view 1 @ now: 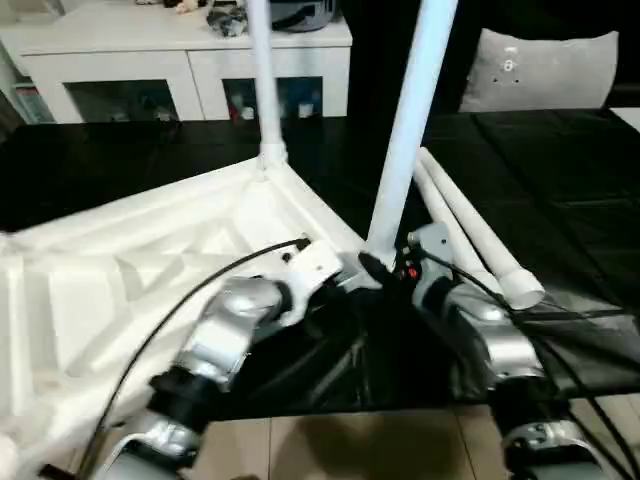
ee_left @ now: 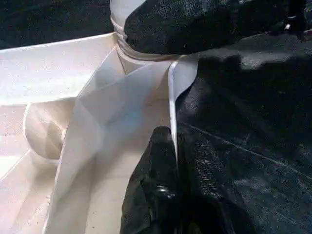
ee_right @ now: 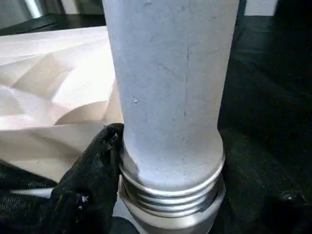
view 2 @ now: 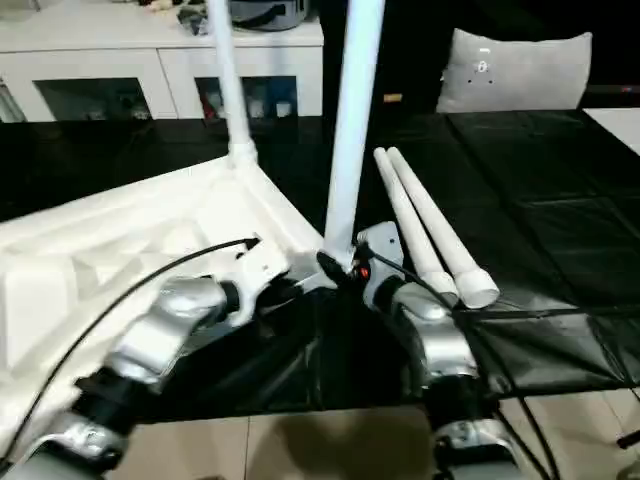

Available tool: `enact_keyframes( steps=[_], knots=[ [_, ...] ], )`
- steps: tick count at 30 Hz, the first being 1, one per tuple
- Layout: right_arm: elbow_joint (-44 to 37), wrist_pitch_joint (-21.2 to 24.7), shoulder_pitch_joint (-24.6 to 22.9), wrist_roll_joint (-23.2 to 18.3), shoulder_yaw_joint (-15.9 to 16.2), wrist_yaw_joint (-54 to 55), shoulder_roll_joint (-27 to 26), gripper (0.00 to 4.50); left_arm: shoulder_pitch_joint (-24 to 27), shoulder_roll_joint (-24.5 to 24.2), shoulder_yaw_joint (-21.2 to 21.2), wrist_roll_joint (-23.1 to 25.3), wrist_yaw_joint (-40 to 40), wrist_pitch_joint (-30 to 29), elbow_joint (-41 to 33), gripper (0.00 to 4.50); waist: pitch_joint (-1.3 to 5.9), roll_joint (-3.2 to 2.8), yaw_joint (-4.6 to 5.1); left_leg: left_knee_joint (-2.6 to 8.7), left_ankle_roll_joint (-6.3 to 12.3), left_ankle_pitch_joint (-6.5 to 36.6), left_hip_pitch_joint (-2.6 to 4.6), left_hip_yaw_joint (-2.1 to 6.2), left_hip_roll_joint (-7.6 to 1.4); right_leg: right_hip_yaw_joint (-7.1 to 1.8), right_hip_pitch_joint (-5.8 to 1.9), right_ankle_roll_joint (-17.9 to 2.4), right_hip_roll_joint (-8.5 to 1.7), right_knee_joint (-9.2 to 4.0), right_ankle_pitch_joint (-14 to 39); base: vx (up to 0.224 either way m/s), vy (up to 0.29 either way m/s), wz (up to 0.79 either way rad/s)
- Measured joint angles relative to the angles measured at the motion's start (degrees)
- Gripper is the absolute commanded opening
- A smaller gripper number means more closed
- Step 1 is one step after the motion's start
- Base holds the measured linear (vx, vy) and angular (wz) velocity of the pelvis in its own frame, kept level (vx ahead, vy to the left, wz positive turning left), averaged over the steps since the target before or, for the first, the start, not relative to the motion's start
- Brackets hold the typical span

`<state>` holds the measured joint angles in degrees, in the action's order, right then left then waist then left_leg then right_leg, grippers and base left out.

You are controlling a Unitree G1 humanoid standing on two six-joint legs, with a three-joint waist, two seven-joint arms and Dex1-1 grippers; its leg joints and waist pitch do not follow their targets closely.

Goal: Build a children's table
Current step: Rotate leg to tighten

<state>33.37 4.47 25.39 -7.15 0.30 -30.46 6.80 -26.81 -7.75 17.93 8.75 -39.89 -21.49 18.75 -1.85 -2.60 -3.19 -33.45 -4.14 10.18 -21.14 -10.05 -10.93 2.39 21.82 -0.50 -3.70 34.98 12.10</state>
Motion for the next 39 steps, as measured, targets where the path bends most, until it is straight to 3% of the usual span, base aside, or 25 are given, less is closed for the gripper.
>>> enact_keyframes(
  steps=[4, 11, 16, 23, 27, 29, 39],
  knots=[
    [0.5, -0.83, -0.19, -0.15, -0.3, -1.1, 0.84, 3.63, -0.25, -0.53, 1.73, 0.23, -1.03, 1.87, -0.04, 0.0, 0.0, -0.1, -0.63, 0.14, 0.0, 0.0, -0.13, 0.0, 0.02, 0.05, 0.09, 0.15, -0.03, -0.04, 0.09, 0.0, 0.0, 0.0],
    [0.35, -3.84, -1.43, -1.12, 0.35, -11.43, 7.07, 4.15, -0.94, -4.61, 3.09, -0.46, -7.26, 7.95, 1.06, 0.0, -0.06, -0.19, -2.04, 0.29, 0.0, 0.0, -0.33, 0.01, -0.03, 0.18, 0.25, 0.29, -0.02, -0.04, 0.2, 0.0, 0.0, 0.0],
    [-3.7, -4.79, -1.58, -3.43, 0.97, -22.59, 12.52, 4.41, -1.13, -8.24, 3.7, -1.66, -12.64, 12.83, 2.48, 0.0, -0.06, -0.16, -1.93, 0.24, 0.0, 0.0, -0.33, 0.01, -0.04, 0.19, 0.24, 0.28, -0.03, -0.03, 0.19, 0.0, 0.0, 0.0],
    [-5.34, -5.12, -2.31, -3.17, 7.28, -35.54, 17.09, 4.41, -1.85, -13.29, 5.59, -2.99, -21.82, 21.05, 4.01, 0.0, -0.06, -0.13, -2.23, 0.24, 0.0, 0.0, -0.33, 0.02, -0.06, 0.23, 0.23, 0.28, -0.02, -0.02, 0.19, 0.0, 0.0, 0.0],
    [-5.41, -5.94, -2.29, -1.95, 9.23, -39.37, 18.43, 4.41, -2.67, -15.37, 6.27, -3.25, -26.29, 24.36, 5.09, 0.0, -0.06, -0.11, -2.63, 0.19, 0.0, 0.0, -0.31, 0.02, -0.06, 0.22, 0.2, 0.28, -0.04, -0.02, 0.19, 0.0, 0.0, 0.0],
    [-5.41, -5.85, -2.15, -2.02, 9.65, -41.5, 18.69, 4.06, -2.97, -15.88, 6.76, -3.53, -28.19, 25.22, 5.18, 0.0, -0.06, -0.11, -2.74, 0.17, 0.0, 0.0, -0.31, 0.02, -0.04, 0.21, 0.19, 0.28, -0.06, -0.02, 0.19, 0.0, 0.0, 0.0],
    [-5.52, -4.87, -2.12, -3.23, 11.39, -46.21, 19.14, 3.19, -3.37, -16.74, 7.38, -4.82, -32.45, 28.22, 6.46, 0.0, -0.06, -0.1, -3.35, 0.15, 0.0, 0.0, -0.29, 0.02, -0.05, 0.23, 0.19, 0.28, -0.06, 0.03, 0.19, 0.0, 0.0, 0.0]
  ],
)
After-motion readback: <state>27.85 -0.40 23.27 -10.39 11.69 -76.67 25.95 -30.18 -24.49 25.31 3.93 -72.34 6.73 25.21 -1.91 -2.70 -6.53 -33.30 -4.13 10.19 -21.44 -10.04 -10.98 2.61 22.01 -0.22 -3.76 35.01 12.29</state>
